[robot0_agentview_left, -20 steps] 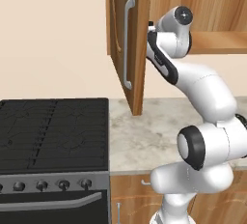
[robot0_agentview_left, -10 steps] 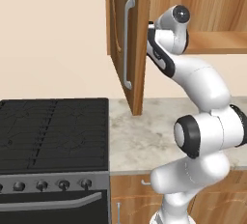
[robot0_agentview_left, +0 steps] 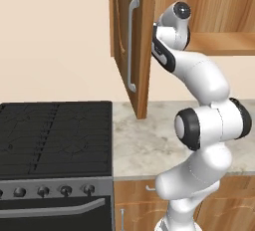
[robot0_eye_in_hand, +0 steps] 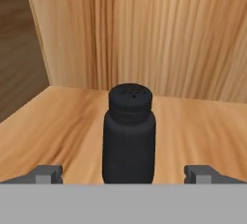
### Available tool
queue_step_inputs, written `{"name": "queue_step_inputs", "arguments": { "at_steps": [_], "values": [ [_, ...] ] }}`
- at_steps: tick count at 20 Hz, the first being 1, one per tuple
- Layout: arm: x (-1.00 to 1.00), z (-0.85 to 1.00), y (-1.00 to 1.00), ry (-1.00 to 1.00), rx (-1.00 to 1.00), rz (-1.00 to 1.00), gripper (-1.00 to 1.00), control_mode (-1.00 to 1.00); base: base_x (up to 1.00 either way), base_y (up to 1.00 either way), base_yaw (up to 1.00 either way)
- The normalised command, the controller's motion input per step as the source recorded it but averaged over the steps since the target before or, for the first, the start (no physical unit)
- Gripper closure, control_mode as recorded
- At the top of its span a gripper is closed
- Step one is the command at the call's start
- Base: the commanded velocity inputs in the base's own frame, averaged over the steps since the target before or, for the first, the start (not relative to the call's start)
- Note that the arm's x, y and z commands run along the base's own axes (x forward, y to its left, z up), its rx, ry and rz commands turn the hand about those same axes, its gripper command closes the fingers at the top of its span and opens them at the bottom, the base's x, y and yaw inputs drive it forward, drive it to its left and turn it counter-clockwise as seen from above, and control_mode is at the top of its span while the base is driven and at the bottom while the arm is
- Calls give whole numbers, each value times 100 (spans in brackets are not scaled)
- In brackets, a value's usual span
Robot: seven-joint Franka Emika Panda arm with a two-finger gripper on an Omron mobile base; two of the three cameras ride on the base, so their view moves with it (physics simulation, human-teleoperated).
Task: Take 2 condiments from the cabinet and move them on the counter near the stove.Make sure the condiments are lined up with each other, next to each other.
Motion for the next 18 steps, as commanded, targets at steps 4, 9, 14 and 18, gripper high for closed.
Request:
{"name": "queue_step_inputs", "arguments": {
  "at_steps": [4,9,14,18],
  "values": [
    [24,-6,0,0,0,0,-100,-100,0,0,0],
    [21,-5,0,0,0,0,-100,-100,0,0,0],
    [16,-5,0,0,0,0,-100,-100,0,0,0],
    [17,-3,0,0,0,0,-100,-100,0,0,0]
  ]
}}
